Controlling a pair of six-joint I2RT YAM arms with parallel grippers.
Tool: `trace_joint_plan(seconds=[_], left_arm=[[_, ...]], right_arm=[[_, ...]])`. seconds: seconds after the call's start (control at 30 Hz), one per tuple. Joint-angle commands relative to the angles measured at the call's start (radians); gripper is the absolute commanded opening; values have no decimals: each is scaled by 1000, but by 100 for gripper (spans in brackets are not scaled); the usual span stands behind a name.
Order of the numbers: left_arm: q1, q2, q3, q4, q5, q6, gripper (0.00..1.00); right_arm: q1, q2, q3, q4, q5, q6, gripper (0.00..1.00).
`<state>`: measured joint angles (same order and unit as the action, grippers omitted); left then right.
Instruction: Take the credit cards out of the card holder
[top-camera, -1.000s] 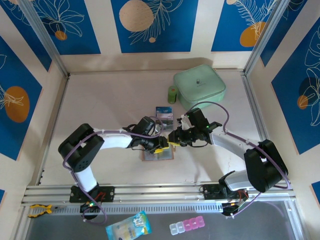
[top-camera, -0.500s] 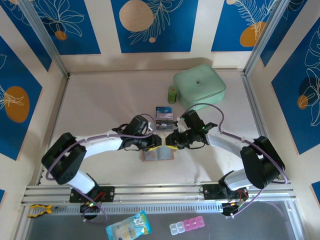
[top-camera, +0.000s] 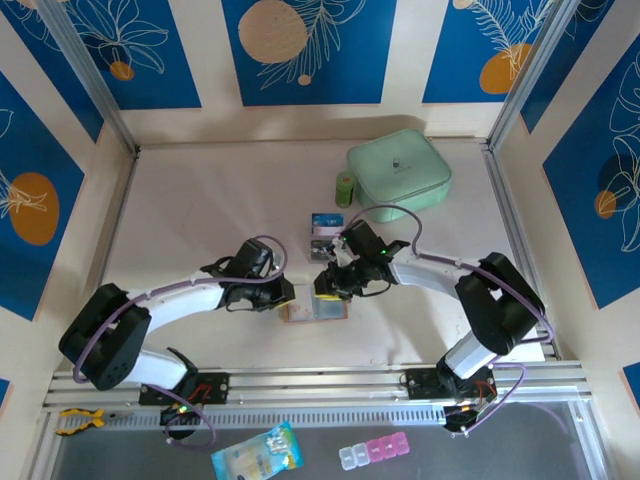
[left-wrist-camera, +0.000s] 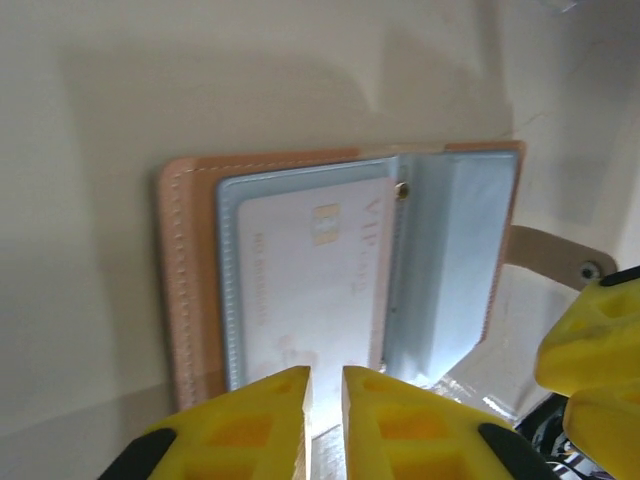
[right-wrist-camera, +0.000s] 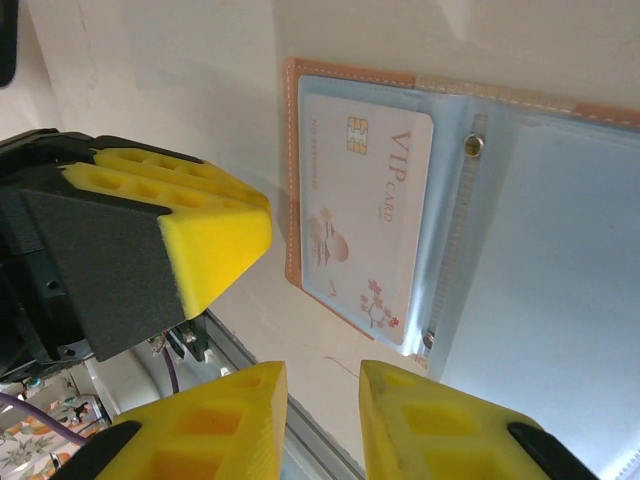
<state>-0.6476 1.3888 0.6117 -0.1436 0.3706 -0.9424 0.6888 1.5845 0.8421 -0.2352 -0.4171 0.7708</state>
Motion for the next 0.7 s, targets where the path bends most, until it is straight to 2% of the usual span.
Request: trace_joint_plan(seconds=[0.0, 0.3, 0.67], left_arm=[[13, -4, -21, -6, 6, 13, 13], [18, 38, -35, 22, 15, 20, 5], [27, 68, -53, 36, 13, 26, 3]], right_arm=[[20, 32, 39, -12, 8, 9, 26], [44, 90, 67, -10, 14, 8, 26], [51, 130, 98, -24, 12, -2, 26]])
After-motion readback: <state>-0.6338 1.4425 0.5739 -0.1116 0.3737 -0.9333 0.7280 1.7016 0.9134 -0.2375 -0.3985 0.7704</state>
